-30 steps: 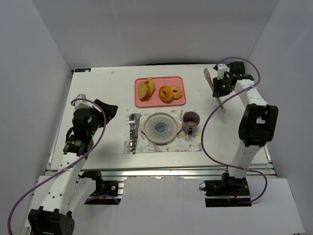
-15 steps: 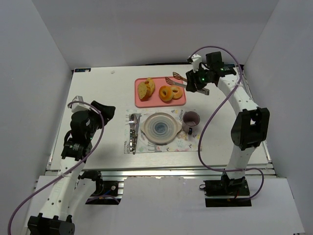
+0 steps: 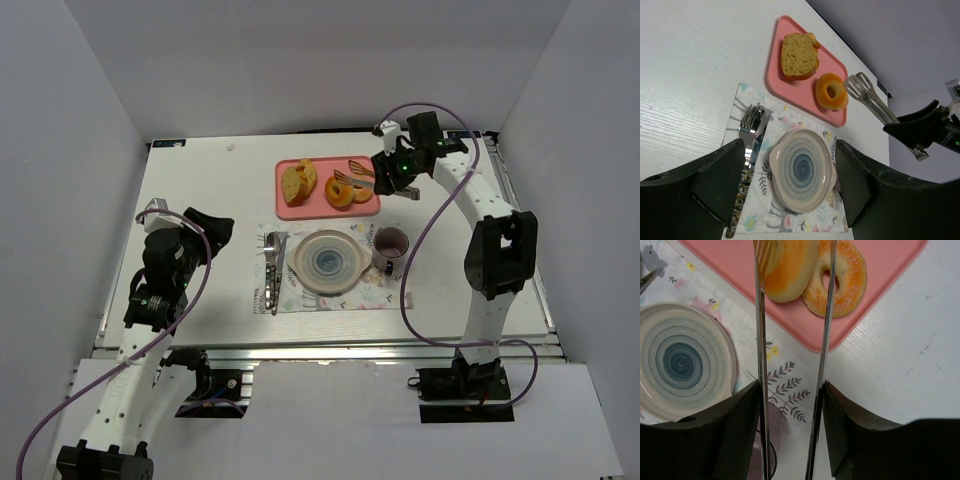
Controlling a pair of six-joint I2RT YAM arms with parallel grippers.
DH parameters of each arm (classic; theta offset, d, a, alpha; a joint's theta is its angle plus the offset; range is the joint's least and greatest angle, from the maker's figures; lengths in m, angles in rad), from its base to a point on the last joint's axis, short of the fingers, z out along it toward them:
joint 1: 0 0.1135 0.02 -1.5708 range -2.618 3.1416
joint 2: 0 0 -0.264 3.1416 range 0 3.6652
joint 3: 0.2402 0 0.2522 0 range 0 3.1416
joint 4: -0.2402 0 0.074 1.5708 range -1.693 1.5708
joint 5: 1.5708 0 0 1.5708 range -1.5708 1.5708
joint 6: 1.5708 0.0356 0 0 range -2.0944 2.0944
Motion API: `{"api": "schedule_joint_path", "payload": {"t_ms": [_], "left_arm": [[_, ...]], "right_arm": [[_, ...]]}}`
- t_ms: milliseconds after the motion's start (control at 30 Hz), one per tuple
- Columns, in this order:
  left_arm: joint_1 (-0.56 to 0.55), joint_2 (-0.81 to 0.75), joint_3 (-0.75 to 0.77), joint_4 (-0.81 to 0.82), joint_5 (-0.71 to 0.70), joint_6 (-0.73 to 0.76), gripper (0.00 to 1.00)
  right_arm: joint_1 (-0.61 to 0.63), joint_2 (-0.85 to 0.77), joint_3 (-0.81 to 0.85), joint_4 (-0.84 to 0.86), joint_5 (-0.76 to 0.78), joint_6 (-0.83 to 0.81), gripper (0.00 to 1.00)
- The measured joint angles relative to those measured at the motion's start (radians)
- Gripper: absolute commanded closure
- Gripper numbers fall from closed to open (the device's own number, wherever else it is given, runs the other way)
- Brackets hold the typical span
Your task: Place the bread
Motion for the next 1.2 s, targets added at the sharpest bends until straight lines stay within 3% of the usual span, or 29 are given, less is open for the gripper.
{"api": "schedule_joint_path", "payload": {"t_ms": [567, 1000, 1200], "left_arm": [[0.0, -0.004, 0.0, -0.007, -0.007, -0.001, 0.18], [0.0, -0.006, 0.0, -0.007, -0.008, -0.004, 0.18], [0.0, -0.009, 0.0, -0.007, -0.008, -0.004, 0.18]], "right_arm": [[0.013, 0.066, -0.019, -0.009, 0.045, 0.059, 0.49], [0.014, 0.045, -0.054, -0.029, 0.041, 0.126, 0.44], [0.014, 0.02, -0.078, -0.024, 0.036, 0.165, 0.56]]}}
